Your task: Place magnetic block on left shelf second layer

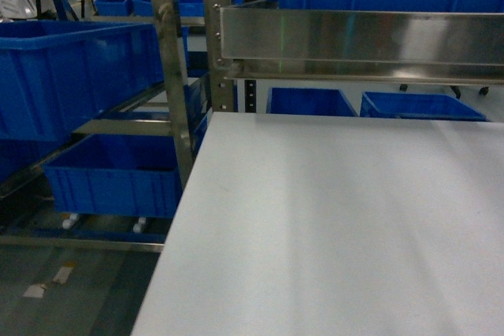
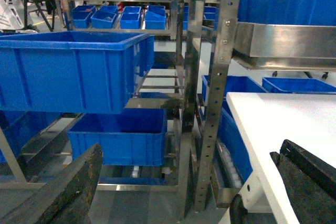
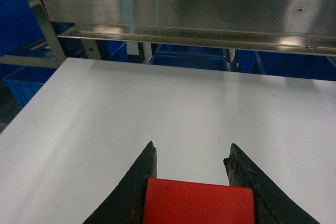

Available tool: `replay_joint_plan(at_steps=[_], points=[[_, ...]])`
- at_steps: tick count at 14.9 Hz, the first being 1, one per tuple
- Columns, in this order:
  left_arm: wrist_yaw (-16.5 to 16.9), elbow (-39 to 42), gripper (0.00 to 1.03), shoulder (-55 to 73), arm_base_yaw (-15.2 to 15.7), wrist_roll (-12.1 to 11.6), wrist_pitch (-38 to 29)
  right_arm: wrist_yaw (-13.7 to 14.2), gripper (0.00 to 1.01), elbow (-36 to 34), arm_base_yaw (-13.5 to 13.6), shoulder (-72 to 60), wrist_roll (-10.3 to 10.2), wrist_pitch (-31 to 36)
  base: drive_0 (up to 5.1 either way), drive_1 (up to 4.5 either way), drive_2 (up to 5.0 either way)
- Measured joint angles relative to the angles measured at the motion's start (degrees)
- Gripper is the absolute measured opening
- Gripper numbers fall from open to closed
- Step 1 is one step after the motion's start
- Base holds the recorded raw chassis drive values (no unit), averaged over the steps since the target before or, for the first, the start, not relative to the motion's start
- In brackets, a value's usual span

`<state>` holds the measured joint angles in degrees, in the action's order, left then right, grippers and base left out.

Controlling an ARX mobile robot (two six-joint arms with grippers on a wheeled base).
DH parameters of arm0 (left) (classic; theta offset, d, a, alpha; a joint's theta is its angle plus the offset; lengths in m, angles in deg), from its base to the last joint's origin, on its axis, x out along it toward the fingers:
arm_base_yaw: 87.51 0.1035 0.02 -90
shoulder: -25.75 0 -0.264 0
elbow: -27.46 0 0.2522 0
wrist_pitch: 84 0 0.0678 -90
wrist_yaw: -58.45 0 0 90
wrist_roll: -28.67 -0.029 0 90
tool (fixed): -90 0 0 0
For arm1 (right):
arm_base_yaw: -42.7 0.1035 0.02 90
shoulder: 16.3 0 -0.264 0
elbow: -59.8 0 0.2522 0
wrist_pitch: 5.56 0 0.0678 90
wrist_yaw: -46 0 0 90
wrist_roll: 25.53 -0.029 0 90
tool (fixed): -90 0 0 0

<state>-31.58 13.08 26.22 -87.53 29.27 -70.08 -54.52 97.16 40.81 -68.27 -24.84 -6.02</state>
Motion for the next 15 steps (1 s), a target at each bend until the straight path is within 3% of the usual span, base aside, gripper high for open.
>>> replay_joint_plan(at_steps=[15], points=[[0.0, 0.0, 0.98, 0.0, 0.0, 0.0, 0.11, 0.0, 0.33, 0.0, 0.0, -0.02, 0.0, 0.0, -4.9, 2.46, 2.5]])
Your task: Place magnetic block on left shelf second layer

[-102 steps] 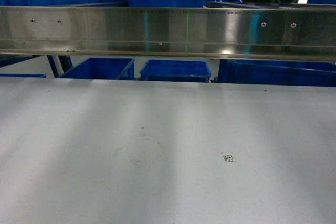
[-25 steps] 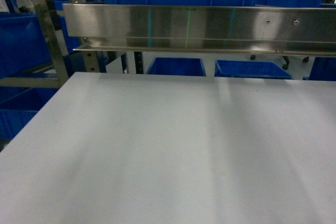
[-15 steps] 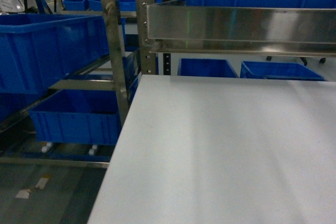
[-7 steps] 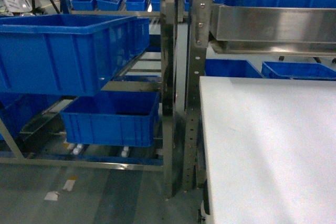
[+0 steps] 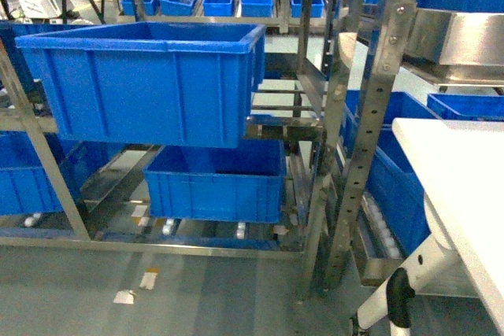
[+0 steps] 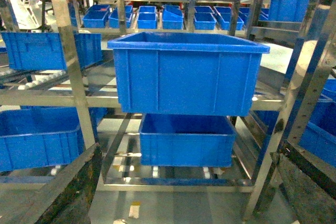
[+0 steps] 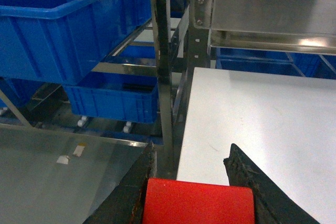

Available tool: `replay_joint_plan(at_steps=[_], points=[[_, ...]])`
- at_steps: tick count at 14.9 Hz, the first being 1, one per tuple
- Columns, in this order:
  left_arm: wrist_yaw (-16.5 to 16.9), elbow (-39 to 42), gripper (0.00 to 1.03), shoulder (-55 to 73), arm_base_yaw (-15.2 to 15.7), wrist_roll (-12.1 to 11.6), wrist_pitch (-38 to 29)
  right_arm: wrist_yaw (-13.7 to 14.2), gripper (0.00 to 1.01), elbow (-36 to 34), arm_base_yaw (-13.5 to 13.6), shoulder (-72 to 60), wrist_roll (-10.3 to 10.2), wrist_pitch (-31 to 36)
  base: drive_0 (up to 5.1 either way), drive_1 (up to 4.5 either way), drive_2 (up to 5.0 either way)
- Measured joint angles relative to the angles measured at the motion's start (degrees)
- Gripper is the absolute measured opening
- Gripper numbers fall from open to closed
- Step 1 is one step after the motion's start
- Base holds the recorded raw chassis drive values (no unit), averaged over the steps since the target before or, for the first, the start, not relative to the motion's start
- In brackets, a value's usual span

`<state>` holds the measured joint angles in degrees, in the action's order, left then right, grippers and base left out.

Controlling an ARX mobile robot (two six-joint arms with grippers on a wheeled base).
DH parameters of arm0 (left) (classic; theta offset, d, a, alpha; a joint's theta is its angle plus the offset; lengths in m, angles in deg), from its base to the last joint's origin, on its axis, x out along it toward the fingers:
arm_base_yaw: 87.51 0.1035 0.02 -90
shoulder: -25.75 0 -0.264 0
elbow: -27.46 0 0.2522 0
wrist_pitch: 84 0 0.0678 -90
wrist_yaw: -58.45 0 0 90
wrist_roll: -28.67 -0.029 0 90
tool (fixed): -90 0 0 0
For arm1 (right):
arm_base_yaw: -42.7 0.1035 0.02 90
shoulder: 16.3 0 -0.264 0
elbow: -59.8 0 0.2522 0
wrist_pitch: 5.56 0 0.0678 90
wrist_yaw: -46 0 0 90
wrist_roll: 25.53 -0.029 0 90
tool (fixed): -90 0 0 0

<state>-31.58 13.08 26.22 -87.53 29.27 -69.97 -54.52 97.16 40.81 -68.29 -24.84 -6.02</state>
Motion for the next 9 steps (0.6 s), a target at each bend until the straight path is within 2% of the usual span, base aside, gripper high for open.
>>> replay_joint_plan(at_steps=[9], points=[[0.0, 0.0, 0.98, 0.0, 0.0, 0.0, 0.02, 0.0, 0.33, 0.0, -0.04, 0.0, 0.0, 0.0, -5.0, 2.47, 2.5]])
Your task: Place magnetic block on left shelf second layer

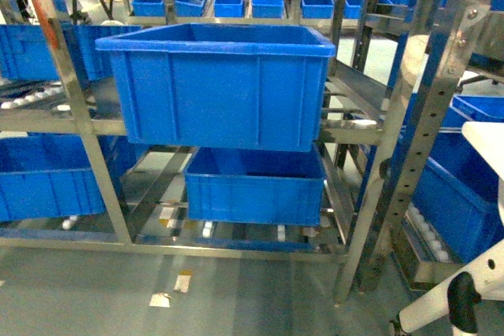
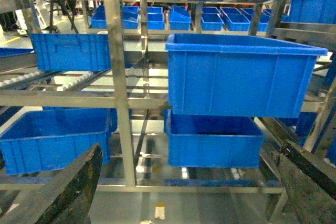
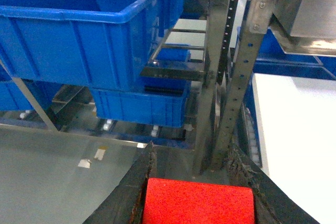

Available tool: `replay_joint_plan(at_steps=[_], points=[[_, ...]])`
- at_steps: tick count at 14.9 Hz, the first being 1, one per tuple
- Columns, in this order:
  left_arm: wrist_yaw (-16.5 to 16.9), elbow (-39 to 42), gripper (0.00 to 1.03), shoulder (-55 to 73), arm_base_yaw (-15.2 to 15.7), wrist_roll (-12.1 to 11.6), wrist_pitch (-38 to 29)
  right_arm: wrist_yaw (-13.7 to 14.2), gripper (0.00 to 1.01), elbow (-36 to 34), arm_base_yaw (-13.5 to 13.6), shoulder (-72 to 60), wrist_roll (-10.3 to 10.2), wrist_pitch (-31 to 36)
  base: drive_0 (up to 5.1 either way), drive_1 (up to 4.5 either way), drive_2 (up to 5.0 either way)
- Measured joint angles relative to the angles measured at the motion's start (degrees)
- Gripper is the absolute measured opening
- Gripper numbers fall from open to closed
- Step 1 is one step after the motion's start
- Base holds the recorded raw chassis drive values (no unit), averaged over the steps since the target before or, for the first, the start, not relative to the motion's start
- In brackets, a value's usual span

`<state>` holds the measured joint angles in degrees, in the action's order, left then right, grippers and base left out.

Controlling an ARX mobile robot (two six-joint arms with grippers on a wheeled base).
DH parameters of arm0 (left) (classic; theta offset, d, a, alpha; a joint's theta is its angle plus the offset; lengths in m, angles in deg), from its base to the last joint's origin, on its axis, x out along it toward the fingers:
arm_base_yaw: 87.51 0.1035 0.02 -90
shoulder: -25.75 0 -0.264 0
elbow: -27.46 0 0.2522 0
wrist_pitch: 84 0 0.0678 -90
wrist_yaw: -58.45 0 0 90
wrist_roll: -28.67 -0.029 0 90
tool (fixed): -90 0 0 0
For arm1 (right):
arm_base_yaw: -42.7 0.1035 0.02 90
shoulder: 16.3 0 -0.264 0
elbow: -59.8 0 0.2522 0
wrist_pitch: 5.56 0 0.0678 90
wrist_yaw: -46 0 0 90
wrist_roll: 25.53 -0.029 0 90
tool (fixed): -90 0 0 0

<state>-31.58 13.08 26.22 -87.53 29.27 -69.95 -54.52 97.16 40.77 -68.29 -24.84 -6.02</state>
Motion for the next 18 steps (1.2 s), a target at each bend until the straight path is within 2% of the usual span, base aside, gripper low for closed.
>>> replay_joint_plan(at_steps=[8, 10, 18], points=[[0.0, 0.0, 0.98, 0.0, 0.0, 0.0, 0.0, 0.0, 0.33, 0.0, 0.04, 0.26, 0.0, 0.04, -5.0, 2.43, 2.4], [-0.24, 0.0, 0.98, 0.0, -0.07, 0.0, 0.02, -0.02, 0.33, 0.0, 0.04, 0.2, 0.0, 0.0, 0.0, 0.0, 0.0], [-0.02, 0.0, 0.98, 0.0, -0.04, -0.02, -0.2, -0.02, 0.33, -0.13, 0.04, 0.33, 0.22, 0.02, -0.2, 3.64, -4.0]])
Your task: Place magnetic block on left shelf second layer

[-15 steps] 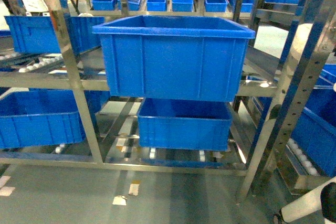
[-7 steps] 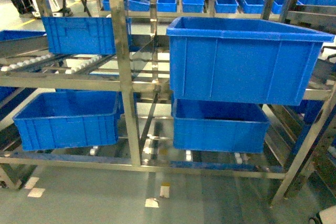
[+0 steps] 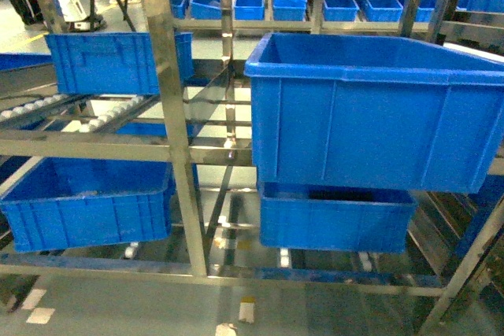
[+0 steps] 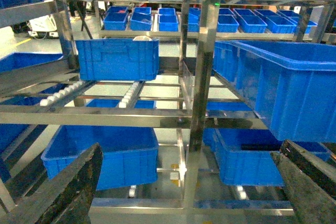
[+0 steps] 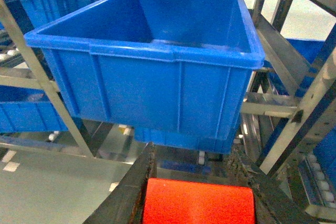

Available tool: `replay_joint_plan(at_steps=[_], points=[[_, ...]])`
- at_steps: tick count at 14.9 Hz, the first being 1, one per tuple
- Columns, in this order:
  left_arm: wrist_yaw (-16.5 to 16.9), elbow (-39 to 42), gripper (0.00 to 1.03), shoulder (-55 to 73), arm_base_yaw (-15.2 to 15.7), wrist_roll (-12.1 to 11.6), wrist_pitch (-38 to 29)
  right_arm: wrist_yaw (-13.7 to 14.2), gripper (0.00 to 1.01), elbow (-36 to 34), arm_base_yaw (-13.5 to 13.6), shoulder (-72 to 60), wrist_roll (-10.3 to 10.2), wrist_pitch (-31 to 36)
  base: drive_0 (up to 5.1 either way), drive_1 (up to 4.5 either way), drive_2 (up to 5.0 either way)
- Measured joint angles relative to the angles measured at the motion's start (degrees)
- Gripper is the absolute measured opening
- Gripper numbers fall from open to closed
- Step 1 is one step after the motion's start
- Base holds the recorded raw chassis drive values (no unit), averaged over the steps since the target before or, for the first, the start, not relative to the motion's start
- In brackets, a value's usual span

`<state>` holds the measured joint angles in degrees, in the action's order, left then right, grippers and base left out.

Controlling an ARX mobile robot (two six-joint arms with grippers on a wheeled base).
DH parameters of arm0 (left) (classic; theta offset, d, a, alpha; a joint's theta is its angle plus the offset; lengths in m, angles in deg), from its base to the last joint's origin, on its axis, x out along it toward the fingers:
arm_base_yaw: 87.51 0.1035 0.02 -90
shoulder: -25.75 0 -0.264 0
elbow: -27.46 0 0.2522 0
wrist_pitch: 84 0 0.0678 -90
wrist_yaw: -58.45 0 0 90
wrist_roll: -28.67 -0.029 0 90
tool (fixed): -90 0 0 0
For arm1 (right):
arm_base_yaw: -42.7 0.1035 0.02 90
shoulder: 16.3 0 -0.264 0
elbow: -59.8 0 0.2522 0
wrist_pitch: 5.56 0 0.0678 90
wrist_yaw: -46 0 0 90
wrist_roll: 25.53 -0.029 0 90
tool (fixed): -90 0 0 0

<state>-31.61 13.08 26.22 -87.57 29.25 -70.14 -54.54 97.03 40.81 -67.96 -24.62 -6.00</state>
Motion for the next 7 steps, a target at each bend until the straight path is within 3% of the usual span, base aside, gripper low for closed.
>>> replay_joint_plan(at_steps=[7], points=[[0.0, 0.0, 0.98, 0.0, 0.0, 0.02, 0.13, 0.04, 0.33, 0.0, -0.04, -0.04, 0.0, -0.2, 0.0, 4.34, -4.3]])
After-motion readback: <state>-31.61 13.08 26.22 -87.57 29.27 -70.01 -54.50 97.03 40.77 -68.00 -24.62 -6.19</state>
